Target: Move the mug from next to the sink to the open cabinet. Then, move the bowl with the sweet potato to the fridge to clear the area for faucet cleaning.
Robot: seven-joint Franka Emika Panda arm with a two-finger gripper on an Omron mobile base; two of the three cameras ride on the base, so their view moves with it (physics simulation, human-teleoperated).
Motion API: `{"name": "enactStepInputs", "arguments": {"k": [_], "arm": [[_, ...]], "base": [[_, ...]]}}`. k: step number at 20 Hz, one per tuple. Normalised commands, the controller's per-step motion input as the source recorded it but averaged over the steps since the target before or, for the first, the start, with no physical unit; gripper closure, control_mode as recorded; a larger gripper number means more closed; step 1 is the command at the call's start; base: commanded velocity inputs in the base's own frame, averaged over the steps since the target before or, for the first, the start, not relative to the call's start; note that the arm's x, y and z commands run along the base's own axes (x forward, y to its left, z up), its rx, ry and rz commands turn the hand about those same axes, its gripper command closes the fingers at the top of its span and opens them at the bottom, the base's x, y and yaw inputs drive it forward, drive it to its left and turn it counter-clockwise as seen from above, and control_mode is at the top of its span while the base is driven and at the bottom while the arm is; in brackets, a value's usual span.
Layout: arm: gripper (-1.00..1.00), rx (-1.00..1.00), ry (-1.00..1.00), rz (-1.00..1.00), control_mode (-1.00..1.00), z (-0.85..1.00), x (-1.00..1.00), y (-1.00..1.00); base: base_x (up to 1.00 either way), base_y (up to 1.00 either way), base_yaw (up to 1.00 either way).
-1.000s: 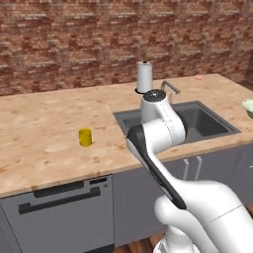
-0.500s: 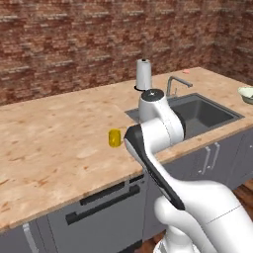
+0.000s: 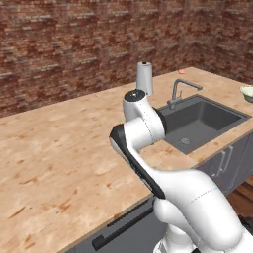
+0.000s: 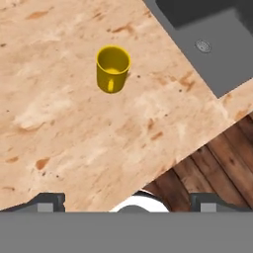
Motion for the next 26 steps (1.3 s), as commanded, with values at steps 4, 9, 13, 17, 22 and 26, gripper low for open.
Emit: {"name": "enactStepInputs", "arguments": {"k": [4,9,13,17,22,26], "arm": [[-1.00,0.00,0.00,-0.01,-1.00,-0.47,0.43,0.01],[-1.00,0.09,0.00,0.00,-1.00,-0.55,0.50,-0.44],[-1.00,0.15,0.00,0.02,-1.00,-0.66,0.06,-0.63],[-1.00,0.14,-0.03,0.01,-1.00,-0.48,0.01,-0.37],[-1.00,0.02,-0.02,0.00,-1.00,-0.16,0.19,0.09],[-1.00,0.00,0.00,0.00,-1.00,-0.01,0.30,0.26]], "base": [[0.00,0.00,0.00],[0.00,0.00,0.00],[0.00,0.00,0.00],[0.00,0.00,0.00],[0.00,0.00,0.00],[0.00,0.00,0.00]]}}
